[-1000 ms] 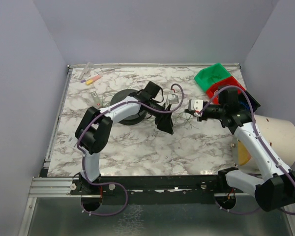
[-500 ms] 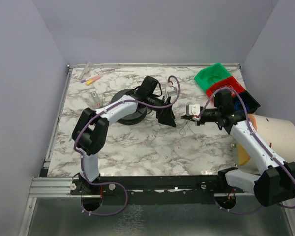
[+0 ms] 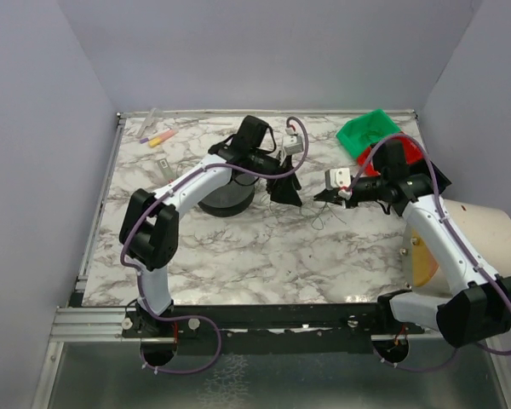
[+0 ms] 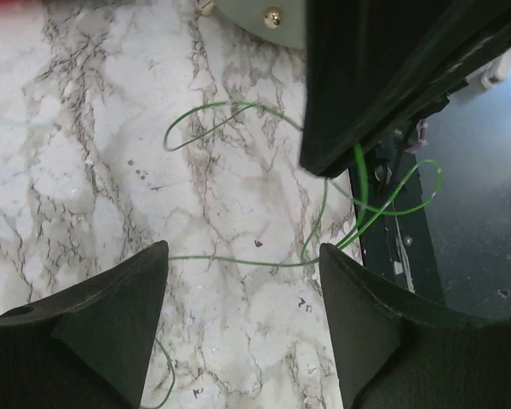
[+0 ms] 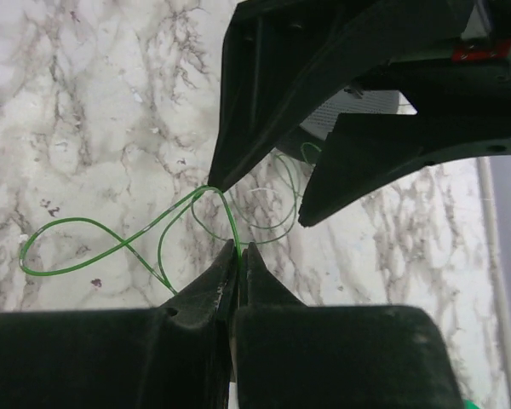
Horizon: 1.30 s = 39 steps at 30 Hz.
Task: Wrap the cables
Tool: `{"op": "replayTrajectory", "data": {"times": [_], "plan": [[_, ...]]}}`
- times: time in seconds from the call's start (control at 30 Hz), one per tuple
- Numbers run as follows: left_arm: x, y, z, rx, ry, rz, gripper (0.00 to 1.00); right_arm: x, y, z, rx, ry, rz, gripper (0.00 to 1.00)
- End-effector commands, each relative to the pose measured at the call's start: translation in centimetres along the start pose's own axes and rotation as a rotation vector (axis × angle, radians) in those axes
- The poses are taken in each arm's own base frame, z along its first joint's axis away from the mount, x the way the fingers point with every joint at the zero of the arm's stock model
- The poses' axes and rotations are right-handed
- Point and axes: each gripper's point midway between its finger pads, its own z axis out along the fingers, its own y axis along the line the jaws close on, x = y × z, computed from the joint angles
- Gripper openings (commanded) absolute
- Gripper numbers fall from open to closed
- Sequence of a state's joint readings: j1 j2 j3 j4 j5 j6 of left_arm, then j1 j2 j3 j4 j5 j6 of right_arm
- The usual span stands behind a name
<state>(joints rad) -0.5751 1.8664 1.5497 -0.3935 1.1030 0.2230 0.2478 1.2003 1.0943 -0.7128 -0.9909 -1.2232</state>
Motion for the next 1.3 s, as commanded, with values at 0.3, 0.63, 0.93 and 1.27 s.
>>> {"op": "replayTrajectory", "data": {"times": [0.3,0.63,0.93,1.27], "plan": [[-0.6,-5.8,-0.8,0.097,0.067,0.251,0.64,-2.1,2.2,-0.2,-0.135,-0.209,0.212,0.01],[-0.5,-6.6,-0.7,0.116,0.066,0.262,0.58,-2.9,2.0,-0.7,-0.154,-0.296,0.260,0.01],[-0.7,-7.6,0.4,0.176,0.061,0.247,0.51,-2.4,1.9,-0.3,-0.158,-0.310,0.300,0.01],[-0.4,-8.1,1.1,0.204,0.076,0.244,0.24,-1.4,2.0,0.0,-0.151,-0.292,0.327,0.01]]}}
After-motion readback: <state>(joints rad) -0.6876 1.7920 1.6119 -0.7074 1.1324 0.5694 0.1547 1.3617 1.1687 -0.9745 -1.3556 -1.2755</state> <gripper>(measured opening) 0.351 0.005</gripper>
